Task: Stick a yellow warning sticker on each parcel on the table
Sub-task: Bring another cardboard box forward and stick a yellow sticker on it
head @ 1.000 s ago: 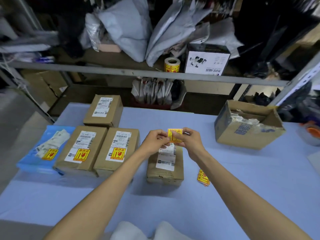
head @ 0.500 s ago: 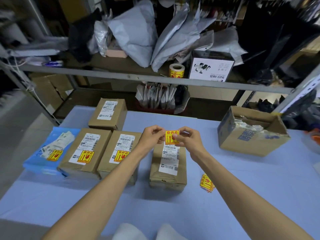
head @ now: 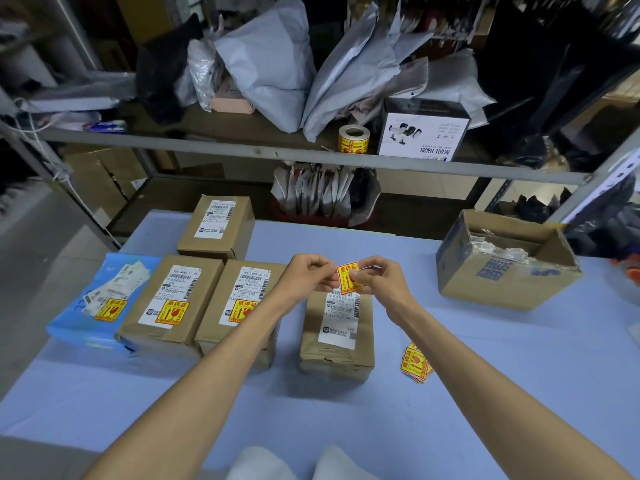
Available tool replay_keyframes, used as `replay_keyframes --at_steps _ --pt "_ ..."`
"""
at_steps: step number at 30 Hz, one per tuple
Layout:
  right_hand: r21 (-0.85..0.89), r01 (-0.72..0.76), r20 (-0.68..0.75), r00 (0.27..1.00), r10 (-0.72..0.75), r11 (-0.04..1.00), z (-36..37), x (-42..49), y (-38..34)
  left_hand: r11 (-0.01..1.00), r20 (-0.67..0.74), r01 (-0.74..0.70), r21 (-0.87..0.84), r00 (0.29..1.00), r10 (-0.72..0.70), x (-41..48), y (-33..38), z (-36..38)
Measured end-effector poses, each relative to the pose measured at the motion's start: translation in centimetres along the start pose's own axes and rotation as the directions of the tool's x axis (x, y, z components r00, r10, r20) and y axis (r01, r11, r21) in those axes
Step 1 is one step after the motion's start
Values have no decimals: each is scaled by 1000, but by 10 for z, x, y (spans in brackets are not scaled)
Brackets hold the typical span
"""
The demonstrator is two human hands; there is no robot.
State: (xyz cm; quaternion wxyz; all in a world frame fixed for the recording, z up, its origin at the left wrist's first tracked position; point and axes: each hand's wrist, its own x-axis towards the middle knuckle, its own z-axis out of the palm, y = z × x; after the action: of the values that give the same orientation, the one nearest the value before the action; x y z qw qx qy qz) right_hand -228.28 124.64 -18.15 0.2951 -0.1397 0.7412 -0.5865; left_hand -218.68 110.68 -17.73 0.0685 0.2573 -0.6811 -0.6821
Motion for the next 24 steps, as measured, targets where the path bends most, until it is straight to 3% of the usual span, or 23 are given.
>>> replay_keyframes --at_steps 4,10,20,24 --pt "-166 64 -133 987 -87 984 7 1 5 1000 -13 -8 -4 1000 8 1 -4 5" --pt "-149 171 -64 981 -183 974 15 -5 -3 1000 -40 -18 22 999 19 3 -10 9" --pt "-62 129 -88 987 -134 990 17 -3 -3 999 -76 -2 48 997 5 6 -13 11" --pt "12 77 -114 991 -75 997 17 1 -4 992 -201 46 120 979 -21 11 -14 12"
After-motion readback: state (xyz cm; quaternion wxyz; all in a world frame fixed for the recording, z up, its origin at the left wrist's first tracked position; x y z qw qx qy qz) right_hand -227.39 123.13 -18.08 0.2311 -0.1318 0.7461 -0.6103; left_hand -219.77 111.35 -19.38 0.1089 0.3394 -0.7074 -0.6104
